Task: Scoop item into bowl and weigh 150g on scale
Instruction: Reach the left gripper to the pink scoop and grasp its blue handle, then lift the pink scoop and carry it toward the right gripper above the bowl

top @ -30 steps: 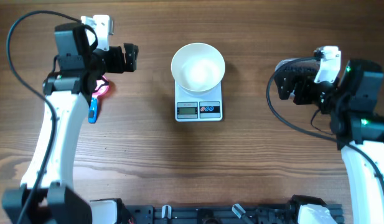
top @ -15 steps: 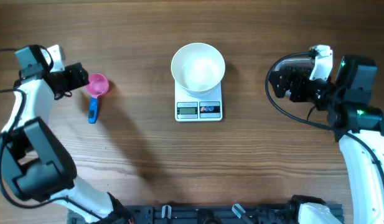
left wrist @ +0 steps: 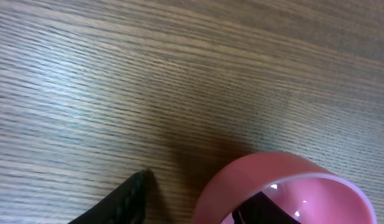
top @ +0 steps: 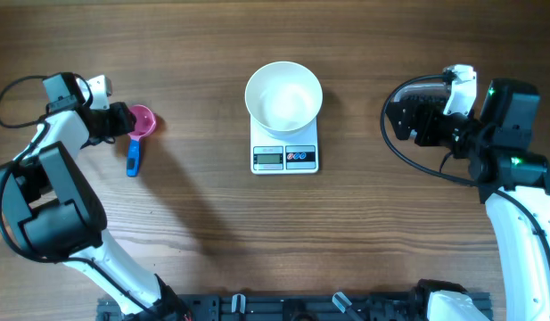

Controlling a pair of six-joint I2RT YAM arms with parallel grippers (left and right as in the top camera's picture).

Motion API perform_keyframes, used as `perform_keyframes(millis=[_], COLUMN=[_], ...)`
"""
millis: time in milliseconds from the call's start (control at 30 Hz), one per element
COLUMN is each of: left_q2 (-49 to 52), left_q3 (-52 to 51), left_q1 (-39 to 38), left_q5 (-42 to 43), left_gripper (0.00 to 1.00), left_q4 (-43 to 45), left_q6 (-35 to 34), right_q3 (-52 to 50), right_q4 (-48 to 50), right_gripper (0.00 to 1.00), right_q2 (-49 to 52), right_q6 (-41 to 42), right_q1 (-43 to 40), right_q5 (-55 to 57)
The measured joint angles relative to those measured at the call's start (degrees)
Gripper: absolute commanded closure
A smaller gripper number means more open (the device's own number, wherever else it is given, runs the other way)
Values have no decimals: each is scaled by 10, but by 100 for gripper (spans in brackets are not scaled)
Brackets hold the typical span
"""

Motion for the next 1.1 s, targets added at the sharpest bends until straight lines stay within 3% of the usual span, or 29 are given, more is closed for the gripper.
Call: perform_keyframes(millis=[267,433,533,633,867,1067,1100], left_q2=[5,6,4,-20,-170,-194,-193], left_q3=[0,0,1,19,59,62,62], left_q1=[-30,-30,-24,-13,-31,-140,-169], left_q5=[0,0,0,0,2,10,12], left_gripper=[96,96,96,96,96,96,96], left_q4=[9,15,21,18,34,4,1], left_q6=[2,-2,-52,-147,-469,-759,-781], right_q3=[0,0,0,0,0,0,0], right_q4=[-2,-2,0,14,116,226,243], right_gripper=[14,14,15,17,17,18,18], right_q2=[0,0,0,0,0,2,8], right_q6=[2,3,10,26,95,181,206], right_q1=[0,0,0,0,15,115,142], right_q5=[0,0,0,-2,-22,-28,-26])
